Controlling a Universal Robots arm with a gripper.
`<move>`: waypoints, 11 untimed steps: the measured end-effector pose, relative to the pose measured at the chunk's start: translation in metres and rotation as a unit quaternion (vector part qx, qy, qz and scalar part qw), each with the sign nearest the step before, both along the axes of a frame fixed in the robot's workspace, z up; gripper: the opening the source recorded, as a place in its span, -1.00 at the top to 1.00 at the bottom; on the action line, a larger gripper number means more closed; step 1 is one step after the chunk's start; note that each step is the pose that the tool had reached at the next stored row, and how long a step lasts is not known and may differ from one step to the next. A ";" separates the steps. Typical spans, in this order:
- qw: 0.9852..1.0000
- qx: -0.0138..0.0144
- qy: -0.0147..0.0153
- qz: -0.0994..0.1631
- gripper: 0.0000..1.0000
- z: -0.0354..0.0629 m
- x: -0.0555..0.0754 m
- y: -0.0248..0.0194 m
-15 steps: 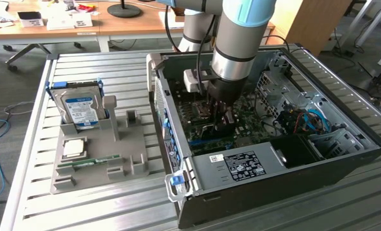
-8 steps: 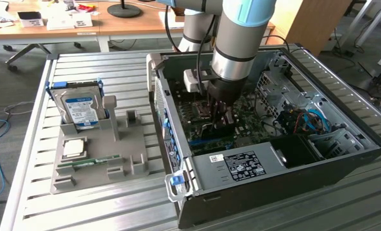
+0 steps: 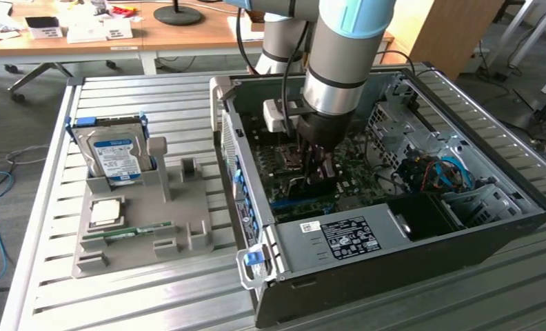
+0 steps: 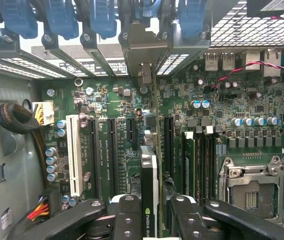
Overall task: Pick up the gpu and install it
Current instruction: 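Insert the gpu into the slot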
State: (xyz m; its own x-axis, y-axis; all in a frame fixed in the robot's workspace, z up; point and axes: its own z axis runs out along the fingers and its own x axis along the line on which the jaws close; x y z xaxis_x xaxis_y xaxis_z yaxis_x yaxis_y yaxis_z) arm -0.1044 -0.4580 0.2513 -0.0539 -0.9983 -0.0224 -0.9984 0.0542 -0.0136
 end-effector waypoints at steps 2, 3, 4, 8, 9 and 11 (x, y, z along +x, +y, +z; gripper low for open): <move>1.000 0.000 0.000 0.000 0.47 -0.0002 0.000 0.0000; 1.000 0.000 0.000 0.000 0.47 -0.0003 0.000 0.0000; 1.000 0.000 0.000 0.000 0.47 -0.0004 0.000 0.0000; 1.000 0.000 0.000 0.000 0.47 -0.0004 -0.002 0.0000; 1.000 0.000 0.000 0.000 0.47 -0.0004 -0.002 0.0000; 1.000 0.000 0.000 0.000 0.47 -0.0007 -0.003 0.0000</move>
State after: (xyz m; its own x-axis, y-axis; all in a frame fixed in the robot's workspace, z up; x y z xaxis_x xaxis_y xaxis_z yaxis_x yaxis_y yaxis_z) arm -0.1070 -0.4580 0.2507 -0.0538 -0.9983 -0.0224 -0.9984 0.0541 -0.0135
